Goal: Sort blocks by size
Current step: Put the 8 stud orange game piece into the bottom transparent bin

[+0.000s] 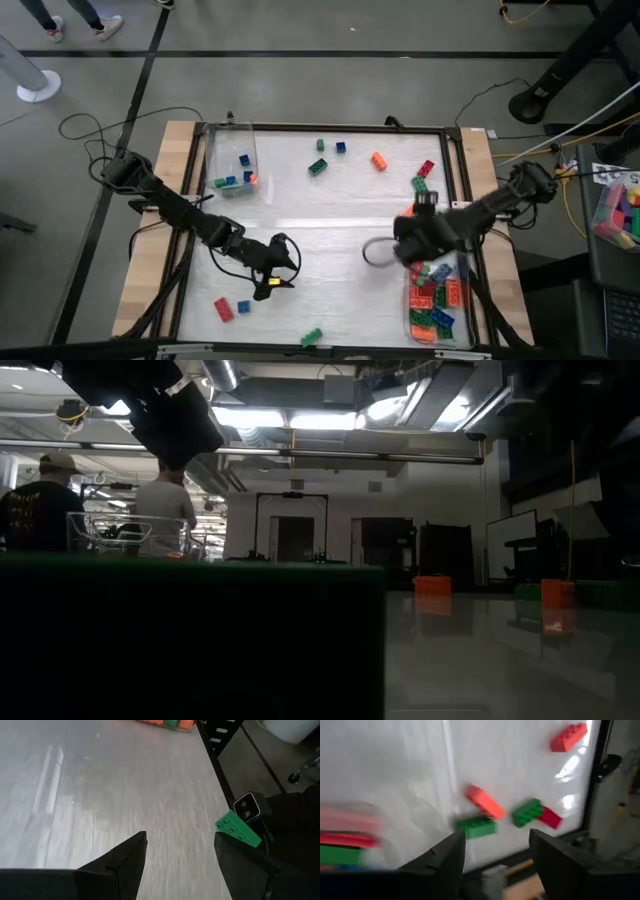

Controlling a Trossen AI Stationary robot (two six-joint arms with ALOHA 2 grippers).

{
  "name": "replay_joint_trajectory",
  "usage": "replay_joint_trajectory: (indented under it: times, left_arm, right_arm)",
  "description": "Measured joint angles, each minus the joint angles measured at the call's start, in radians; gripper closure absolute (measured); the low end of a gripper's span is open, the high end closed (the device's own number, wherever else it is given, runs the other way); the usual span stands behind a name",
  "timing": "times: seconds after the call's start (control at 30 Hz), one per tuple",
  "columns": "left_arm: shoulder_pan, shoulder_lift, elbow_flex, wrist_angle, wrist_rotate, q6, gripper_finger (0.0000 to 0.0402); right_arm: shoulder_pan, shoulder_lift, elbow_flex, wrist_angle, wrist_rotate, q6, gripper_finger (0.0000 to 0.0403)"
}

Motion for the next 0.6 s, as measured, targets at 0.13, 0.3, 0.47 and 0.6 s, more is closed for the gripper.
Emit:
replay_joint_trajectory:
  times: [0.13, 0.3, 0.47, 0.6]
  left_arm:
    - [0.000, 0.000, 0.000, 0.000, 0.000, 0.000, 0.0180]
    - [0.000, 0.000, 0.000, -0.001, 0.000, 0.000, 0.0180]
    - [0.000, 0.000, 0.000, -0.001, 0.000, 0.000, 0.0180]
    - [0.000, 0.000, 0.000, -0.001, 0.000, 0.000, 0.0180]
  right_arm:
    - [-0.143, 0.002, -0.069, 0.025, 0.000, -0.192, 0.0185]
    - [-0.298, 0.003, -0.195, 0.124, -0.088, -0.404, 0.0185]
    - [-0.402, 0.003, -0.311, 0.248, -0.129, -0.555, 0.0185]
    - [-0.454, 0.003, -0.367, 0.338, -0.129, -0.653, 0.0185]
